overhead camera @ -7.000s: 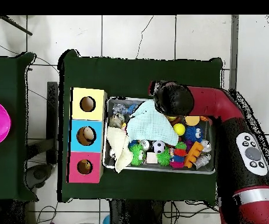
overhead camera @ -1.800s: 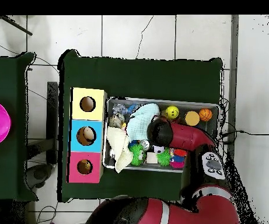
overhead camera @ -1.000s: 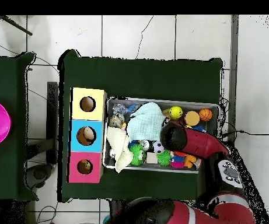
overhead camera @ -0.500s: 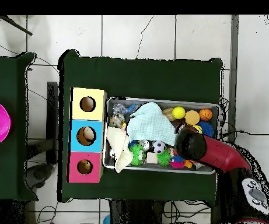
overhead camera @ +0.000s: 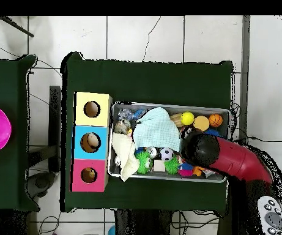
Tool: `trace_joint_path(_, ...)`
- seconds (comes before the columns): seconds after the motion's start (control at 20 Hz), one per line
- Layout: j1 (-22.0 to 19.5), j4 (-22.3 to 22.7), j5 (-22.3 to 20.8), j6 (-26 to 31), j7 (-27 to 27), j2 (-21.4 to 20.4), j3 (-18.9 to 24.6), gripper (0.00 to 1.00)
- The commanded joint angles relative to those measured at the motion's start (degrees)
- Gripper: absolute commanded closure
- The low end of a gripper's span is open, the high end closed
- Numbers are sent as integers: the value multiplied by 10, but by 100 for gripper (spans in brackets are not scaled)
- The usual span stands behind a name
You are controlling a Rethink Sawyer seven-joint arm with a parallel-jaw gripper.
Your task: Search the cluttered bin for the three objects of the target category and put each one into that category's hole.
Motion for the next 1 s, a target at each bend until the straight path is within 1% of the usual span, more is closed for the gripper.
trace_joint_path(0.05,34,0,27,45,70,14,44,100)
trace_joint_path(0.1,36,0,27,38,73,22,43,100)
trace_joint_path(0.2,41,2,32,39,74,24,40,100)
trace_joint_path(0.45,58,-2,45,54,77,19,33,100)
trace_joint_path(0.6,62,-13,53,85,69,7,31,100)
trace_joint_path(0.7,68,-15,59,113,64,-12,28,100)
trace_joint_path(1.0,73,-23,66,153,59,-26,24,100)
